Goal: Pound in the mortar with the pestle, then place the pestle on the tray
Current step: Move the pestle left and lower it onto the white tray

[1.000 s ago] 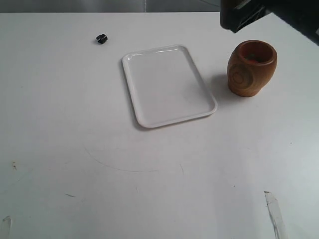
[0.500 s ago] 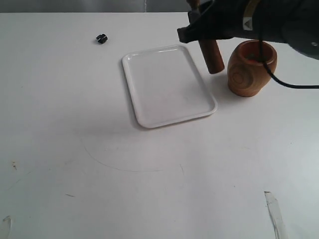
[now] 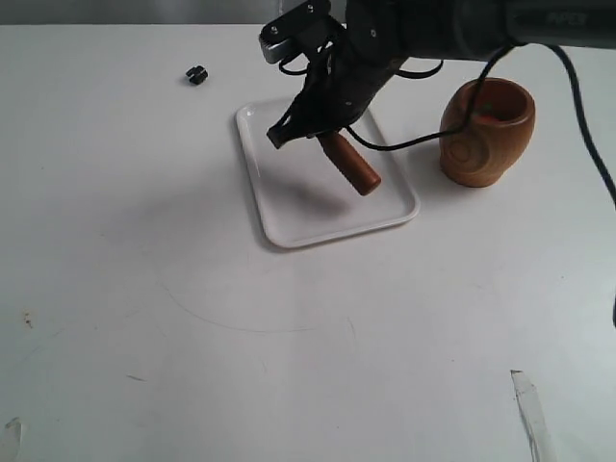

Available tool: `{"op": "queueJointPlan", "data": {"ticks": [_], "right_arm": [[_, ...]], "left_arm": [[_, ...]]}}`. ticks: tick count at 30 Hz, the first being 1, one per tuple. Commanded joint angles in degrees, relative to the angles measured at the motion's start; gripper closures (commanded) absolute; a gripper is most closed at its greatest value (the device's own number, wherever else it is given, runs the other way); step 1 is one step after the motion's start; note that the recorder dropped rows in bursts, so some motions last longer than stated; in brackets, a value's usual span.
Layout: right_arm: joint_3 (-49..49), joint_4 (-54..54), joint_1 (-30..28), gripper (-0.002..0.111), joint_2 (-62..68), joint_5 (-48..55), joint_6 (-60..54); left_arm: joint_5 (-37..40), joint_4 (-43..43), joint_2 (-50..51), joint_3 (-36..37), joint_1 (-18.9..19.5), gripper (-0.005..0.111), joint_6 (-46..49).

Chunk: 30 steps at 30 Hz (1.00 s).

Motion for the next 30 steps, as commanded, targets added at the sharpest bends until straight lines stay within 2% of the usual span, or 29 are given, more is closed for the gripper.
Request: {"op": "queueJointPlan", "data": {"ticks": [1, 4, 8, 11, 15, 20, 30], "right_arm": [[-6.7, 1.5, 0.0, 0.108, 2.9, 7.5, -1.0], [-9.2, 2.5, 0.0, 0.108, 4.9, 12.0, -1.0], [-9.5, 2.3, 0.0, 0.105, 6.5, 13.2, -1.0], [-9.5, 1.9, 0.0, 0.091, 6.8, 12.3, -1.0], [-9.5, 1.9, 0.0, 0.067, 6.8, 12.0, -1.0], [-9.5, 1.9, 0.0, 0.046, 6.8, 12.0, -1.0], [-9.5, -4.3, 0.0, 0.043, 3.3, 8.3, 3.0]], "left_arm": [[-0.2, -0.4, -0.1, 0.0, -0.4, 0.107, -0.5], [-0.2, -0.4, -0.1, 0.0, -0.4, 0.107, -0.5], [-0.2, -0.4, -0.1, 0.0, -0.4, 0.107, -0.5], [-0.2, -0.4, -0.1, 0.0, -0.4, 0.107, -0.5], [-0.2, -0.4, -0.1, 0.0, -0.4, 0.107, -0.5], [-0.2, -0.4, -0.1, 0.0, -0.4, 0.107, -0.5], [-0.2, -0.4, -0.1, 0.0, -0.4, 0.107, -0.5]]}}
